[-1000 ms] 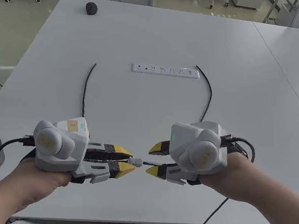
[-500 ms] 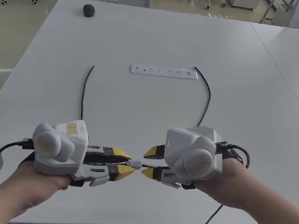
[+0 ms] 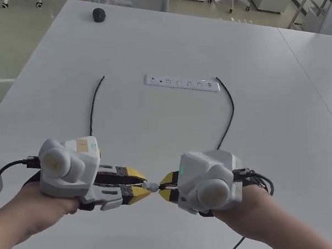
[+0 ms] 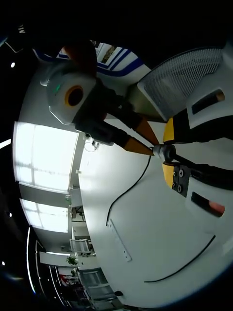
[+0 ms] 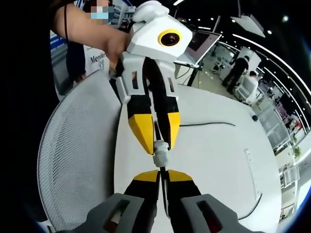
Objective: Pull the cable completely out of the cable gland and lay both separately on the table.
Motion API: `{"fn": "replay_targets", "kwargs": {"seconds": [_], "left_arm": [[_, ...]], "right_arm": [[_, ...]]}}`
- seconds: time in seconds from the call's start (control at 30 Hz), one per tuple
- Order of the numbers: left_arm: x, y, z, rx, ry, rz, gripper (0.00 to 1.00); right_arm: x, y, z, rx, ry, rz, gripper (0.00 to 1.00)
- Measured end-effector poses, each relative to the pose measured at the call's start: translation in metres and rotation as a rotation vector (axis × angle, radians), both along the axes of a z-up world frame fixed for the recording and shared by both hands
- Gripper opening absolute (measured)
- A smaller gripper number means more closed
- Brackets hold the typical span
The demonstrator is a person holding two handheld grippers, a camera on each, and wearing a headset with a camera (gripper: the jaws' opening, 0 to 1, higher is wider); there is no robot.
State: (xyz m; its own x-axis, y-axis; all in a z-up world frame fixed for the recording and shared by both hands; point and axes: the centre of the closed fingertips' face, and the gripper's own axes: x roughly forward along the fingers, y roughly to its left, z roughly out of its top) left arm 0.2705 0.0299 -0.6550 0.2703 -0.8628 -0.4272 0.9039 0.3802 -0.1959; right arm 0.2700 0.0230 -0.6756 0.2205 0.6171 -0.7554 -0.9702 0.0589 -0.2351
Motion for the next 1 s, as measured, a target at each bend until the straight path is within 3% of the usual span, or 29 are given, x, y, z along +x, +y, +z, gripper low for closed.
{"fn": "replay_targets", "kwargs": {"seconds": [0.23, 0.63, 1.0], "left_arm": [[0.003, 0.0, 0.002, -0.007, -0.005, 0.005, 0.15], [0.001, -0.002, 0.0, 0.003, -0.005, -0.006, 0.15], [0.001, -0.002, 0.002, 0.004, -0.013, -0.003, 0.15]], "right_arm": [[0.005, -0.002, 0.004, 0.039, -0.015, -0.053, 0.0], [0.003, -0.012, -0.001, 0.057, 0.034, -0.126, 0.0], [0.007, -0.021, -0.004, 0.075, 0.046, -0.199, 0.0]]}}
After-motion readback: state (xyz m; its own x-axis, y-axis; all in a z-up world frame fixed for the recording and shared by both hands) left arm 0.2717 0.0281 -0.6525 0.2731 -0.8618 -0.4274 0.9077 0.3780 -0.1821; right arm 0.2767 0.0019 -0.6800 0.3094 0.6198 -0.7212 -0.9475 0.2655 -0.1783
